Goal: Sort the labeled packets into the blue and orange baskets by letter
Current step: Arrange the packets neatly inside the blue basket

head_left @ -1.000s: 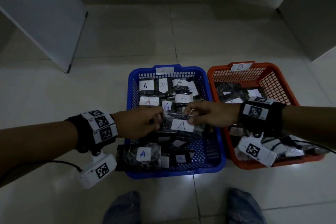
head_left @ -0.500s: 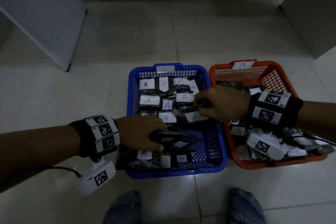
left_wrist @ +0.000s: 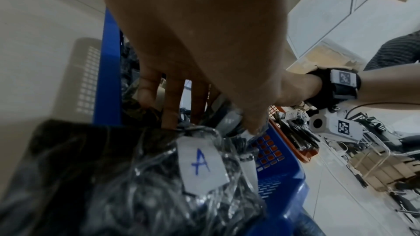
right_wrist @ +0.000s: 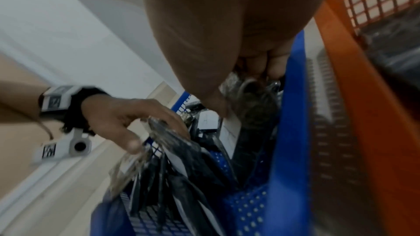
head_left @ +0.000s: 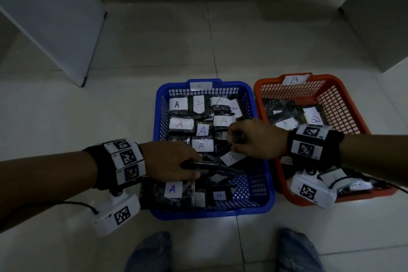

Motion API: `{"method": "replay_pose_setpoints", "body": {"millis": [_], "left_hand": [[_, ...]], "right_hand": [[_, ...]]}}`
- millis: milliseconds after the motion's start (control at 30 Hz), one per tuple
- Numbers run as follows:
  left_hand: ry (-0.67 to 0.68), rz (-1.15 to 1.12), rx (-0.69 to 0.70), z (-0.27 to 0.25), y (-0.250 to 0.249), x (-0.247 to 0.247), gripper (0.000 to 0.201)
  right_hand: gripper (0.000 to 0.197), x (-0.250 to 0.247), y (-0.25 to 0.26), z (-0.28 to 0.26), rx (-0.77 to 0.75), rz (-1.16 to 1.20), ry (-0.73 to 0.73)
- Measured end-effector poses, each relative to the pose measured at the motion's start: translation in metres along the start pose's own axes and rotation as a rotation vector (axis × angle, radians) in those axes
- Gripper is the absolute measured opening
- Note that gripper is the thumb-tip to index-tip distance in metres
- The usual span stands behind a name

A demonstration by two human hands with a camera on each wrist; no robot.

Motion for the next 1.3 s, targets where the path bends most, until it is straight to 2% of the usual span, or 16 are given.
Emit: {"method": "replay_pose_setpoints", "body": {"millis": [100, 200, 300, 367, 467, 533, 600, 633, 767, 833, 933, 1067, 1233, 1300], "left_hand": [[-0.022, 0.010, -0.001, -0.004, -0.010, -0.007, 0.052], [-0.054, 0.119, 0.030, -0.007, -0.017, -0.014, 0.082], [0.026, 0.102, 0.073, -0.005, -0.016, -0.010, 0.103], [0.083, 0.011, 0.082, -0.005, -0.011, -0.006, 0.108], [0.066, -0.072, 0.069, -0.004, -0.001, -0.003, 0.108], [0.041, -0.091, 0.047, -0.003, 0.004, -0.001, 0.107], [-0.012, -0.119, 0.025, -0.001, 0.008, 0.000, 0.101], [-0.061, -0.133, 0.025, 0.000, 0.010, -0.001, 0.091], [-0.243, -0.070, 0.068, 0.000, 0.011, -0.012, 0.038], [-0.274, -0.045, 0.076, -0.001, 0.010, -0.015, 0.031], [-0.272, -0.056, 0.053, -0.001, 0.014, -0.016, 0.031], [-0.250, -0.084, 0.034, -0.002, 0.015, -0.017, 0.030], [-0.261, -0.104, 0.032, -0.004, 0.013, -0.019, 0.017], [-0.247, -0.102, 0.030, -0.004, 0.012, -0.018, 0.018]], "right_hand": [[0.013, 0.001, 0.003, -0.005, -0.034, -0.037, 0.021], [0.025, -0.002, 0.002, -0.009, -0.049, -0.027, 0.038], [0.033, -0.004, 0.001, -0.012, -0.044, -0.005, 0.070], [0.030, -0.005, 0.003, -0.015, -0.066, -0.018, 0.064], [0.023, 0.000, 0.014, -0.021, -0.170, -0.140, 0.019], [0.035, 0.004, 0.024, -0.023, -0.220, -0.220, -0.033], [0.040, 0.007, 0.030, -0.023, -0.232, -0.258, -0.044], [0.038, 0.008, 0.032, -0.021, -0.236, -0.271, -0.035], [0.020, 0.007, 0.034, -0.016, -0.271, -0.195, -0.035], [0.016, 0.004, 0.034, -0.015, -0.282, -0.036, -0.007], [0.012, -0.008, 0.029, -0.015, -0.196, 0.227, -0.012], [0.014, -0.036, 0.018, -0.008, -0.042, 0.375, -0.175], [0.015, -0.079, 0.002, -0.002, 0.117, 0.630, -0.525], [0.015, -0.082, -0.007, 0.000, 0.171, 0.761, -0.615]]}}
Point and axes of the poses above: each hand's wrist, its own z-axis towards the middle knuckle, its own x-axis out of the palm, y = z × x, the point moved 7 cm from there along z, towards the middle knuckle, and after that the axes turned 12 degrees about z, right-handed, at the moved point
